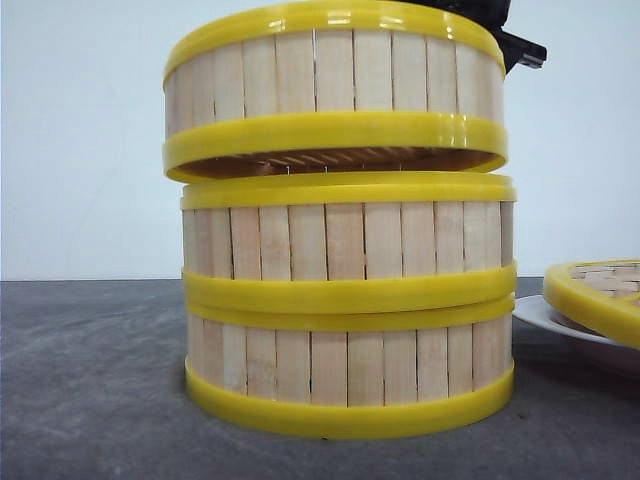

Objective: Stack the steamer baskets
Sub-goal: 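Lower the held basket onto the top of the two-basket stack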

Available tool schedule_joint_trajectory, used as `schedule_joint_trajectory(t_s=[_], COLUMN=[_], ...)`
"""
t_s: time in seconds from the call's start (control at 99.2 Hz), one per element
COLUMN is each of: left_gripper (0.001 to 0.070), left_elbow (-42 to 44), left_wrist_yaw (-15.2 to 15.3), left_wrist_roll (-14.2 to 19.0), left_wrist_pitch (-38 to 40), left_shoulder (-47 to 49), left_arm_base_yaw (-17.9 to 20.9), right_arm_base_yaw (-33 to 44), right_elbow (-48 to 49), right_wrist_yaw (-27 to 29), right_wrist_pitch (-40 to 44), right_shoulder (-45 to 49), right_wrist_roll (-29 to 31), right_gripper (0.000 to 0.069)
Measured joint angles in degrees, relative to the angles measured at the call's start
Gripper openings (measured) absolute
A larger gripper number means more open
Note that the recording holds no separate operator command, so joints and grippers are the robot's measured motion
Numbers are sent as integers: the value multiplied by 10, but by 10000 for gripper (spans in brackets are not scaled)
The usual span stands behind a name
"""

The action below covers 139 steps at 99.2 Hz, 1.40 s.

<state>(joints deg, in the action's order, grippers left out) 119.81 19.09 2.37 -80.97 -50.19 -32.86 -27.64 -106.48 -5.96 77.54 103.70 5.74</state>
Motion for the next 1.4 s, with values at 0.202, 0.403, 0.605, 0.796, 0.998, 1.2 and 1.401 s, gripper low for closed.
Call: schedule_joint_trajectory(t_s=[0.202,0.403,0.605,0.796,0.998,1.2,1.401], left_gripper=[472,472,472,472,472,472,472], left_elbow=[0,0,0,0,0,0,0], left_wrist_yaw=[0,0,0,0,0,0,0], left_wrist_roll=[0,0,0,0,0,0,0], left_wrist_pitch=[-1,-1,-1,-1,-1,-1,-1], left_shoulder=[0,0,0,0,0,0,0], left_arm_base_yaw=[0,0,0,0,0,0,0], right_arm_base_yaw=[7,16,28,36,27,21,21], right_elbow=[0,0,0,0,0,0,0], right_wrist_yaw=[4,0,1,-6,-31,-28,-28], right_wrist_pitch=[0,0,0,0,0,0,0], right_shoulder=[13,19,20,24,25,25,25], right_wrist_roll=[-3,-5,-6,-8,-19,-22,-23], right_gripper=[20,19,19,18,18,18,19])
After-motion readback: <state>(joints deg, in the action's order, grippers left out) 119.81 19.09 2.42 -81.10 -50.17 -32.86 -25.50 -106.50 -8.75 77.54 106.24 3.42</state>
